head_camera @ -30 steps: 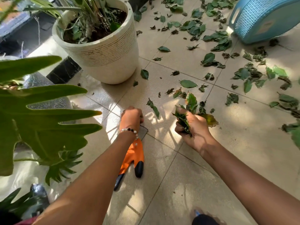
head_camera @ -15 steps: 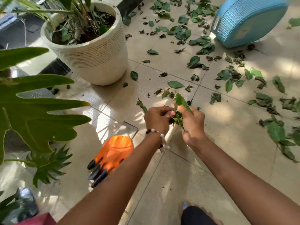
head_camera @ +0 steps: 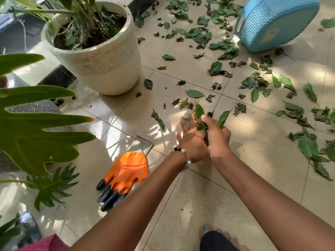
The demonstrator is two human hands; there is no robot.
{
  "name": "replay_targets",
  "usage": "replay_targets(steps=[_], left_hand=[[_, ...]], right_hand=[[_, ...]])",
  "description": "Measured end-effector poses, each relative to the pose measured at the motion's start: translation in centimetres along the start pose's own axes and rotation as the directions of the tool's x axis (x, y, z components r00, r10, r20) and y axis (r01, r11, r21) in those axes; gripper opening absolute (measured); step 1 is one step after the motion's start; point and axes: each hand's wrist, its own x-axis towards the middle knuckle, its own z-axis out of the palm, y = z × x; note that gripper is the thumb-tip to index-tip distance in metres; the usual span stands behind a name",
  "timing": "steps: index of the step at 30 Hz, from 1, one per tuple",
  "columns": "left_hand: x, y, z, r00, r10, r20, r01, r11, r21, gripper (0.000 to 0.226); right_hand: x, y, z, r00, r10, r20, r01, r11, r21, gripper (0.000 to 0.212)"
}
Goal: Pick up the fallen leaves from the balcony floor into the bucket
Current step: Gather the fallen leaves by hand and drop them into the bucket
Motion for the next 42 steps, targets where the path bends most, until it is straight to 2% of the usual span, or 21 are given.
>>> replay_targets(steps=[2,4,6,8,10,11,13,14,16,18,21,26,28,29,31,32,33,35,36,39,42], left_hand=[[0.0,-0.4,-0.7,0.992,0.105,-0.069,-0.095,0.986,0.136,0.053],[0.8,-2.1,-1.5,0.968,0.201,-0.149,-0.191,0.978,0.084,0.040],[1.0,-3.5,-2.5,0.930,0.205,-0.304,-0.259,0.954,-0.149,0.034],[1.6,-5.5,-3.2,0.867,0.067,-0.493,-0.295,0.867,-0.401,0.029],[3.3,-8.4,-3.5,0.756,-0.040,-0.653,-0.192,0.941,-0.280,0.028],[4.2,-9.8,-3.7,0.742,-0.063,-0.667,-0.059,0.985,-0.160,0.036],[5.7,-11.9,-4.3,0.842,-0.080,-0.533,0.166,0.979,0.116,0.064],[6.2,-12.6,-4.5,0.906,-0.096,-0.413,0.193,0.961,0.200,0.073],[6.6,-13.1,-5.0,0.962,-0.097,-0.255,0.169,0.946,0.277,0.074],[6.3,-12.8,-4.9,0.953,-0.051,-0.298,0.151,0.934,0.323,0.058],[5.3,-11.9,-3.7,0.851,0.020,-0.525,0.091,0.979,0.185,0.017],[5.0,-10.1,-1.6,0.795,0.056,-0.604,0.094,0.973,0.212,0.018],[5.1,-8.7,-1.5,0.759,0.078,-0.647,-0.050,0.997,0.061,0.017],[4.8,-7.4,-1.4,0.756,0.011,-0.655,-0.141,0.979,-0.146,0.020],[3.8,-4.1,-0.8,0.822,-0.123,-0.556,-0.271,0.774,-0.572,0.030],[3.3,-2.4,-0.4,0.848,-0.143,-0.510,-0.308,0.650,-0.695,0.032],[2.9,-0.9,0.3,0.866,-0.133,-0.482,-0.329,0.575,-0.749,0.031],[2.2,1.4,1.8,0.870,-0.111,-0.481,-0.356,0.534,-0.767,0.026],[2.1,2.2,2.6,0.856,-0.112,-0.505,-0.366,0.558,-0.744,0.025],[1.8,3.9,5.1,0.792,-0.084,-0.604,-0.365,0.728,-0.580,0.030],[1.3,5.5,6.5,0.836,-0.081,-0.542,-0.244,0.832,-0.499,0.059]], right_hand=[[0.7,0.0,0.0,1.000,0.011,-0.016,-0.012,1.000,-0.026,0.035],[1.2,-0.1,0.1,1.000,0.019,0.020,-0.020,1.000,0.021,0.036],[1.9,-0.6,0.3,0.999,0.027,0.038,-0.029,0.999,0.043,0.039],[2.4,-1.0,0.2,0.997,0.037,0.060,-0.041,0.997,0.064,0.031],[2.6,-1.2,0.1,0.993,0.066,0.099,-0.071,0.996,0.047,0.017],[2.5,-1.1,-0.1,0.990,0.080,0.118,-0.083,0.996,0.019,0.013],[2.5,-0.7,-0.5,0.983,0.100,0.154,-0.094,0.995,-0.045,0.010],[2.5,-0.6,-0.7,0.980,0.107,0.170,-0.097,0.993,-0.069,0.009],[2.5,-0.3,-0.9,0.972,0.129,0.197,-0.113,0.990,-0.090,0.009],[2.6,-0.2,-1.0,0.971,0.133,0.200,-0.116,0.989,-0.095,0.013],[2.9,-0.8,-1.5,0.977,0.116,0.179,-0.104,0.992,-0.072,0.014],[3.2,-2.9,-3.3,0.990,0.060,0.128,-0.054,0.997,-0.055,0.010],[3.3,-3.3,-4.3,0.994,0.026,0.103,-0.015,0.994,-0.110,0.011],[3.2,-3.4,-4.7,0.996,0.008,0.091,0.005,0.989,-0.145,0.012],[2.9,-3.3,-5.4,0.995,-0.009,0.100,0.027,0.983,-0.181,0.013],[2.7,-3.2,-5.6,0.993,-0.009,0.120,0.030,0.985,-0.169,0.012],[2.4,-3.1,-5.7,0.991,-0.016,0.135,0.035,0.989,-0.141,0.010],[2.0,-2.8,-5.7,0.991,-0.024,0.130,0.034,0.997,-0.076,0.008],[1.7,-2.8,-5.6,0.994,-0.018,0.107,0.023,0.999,-0.046,0.007],[1.1,-3.1,-6.1,1.000,0.007,-0.001,-0.007,1.000,-0.018,0.037],[0.6,-3.4,-6.8,1.000,-0.001,-0.002,0.001,0.993,-0.118,0.027]])
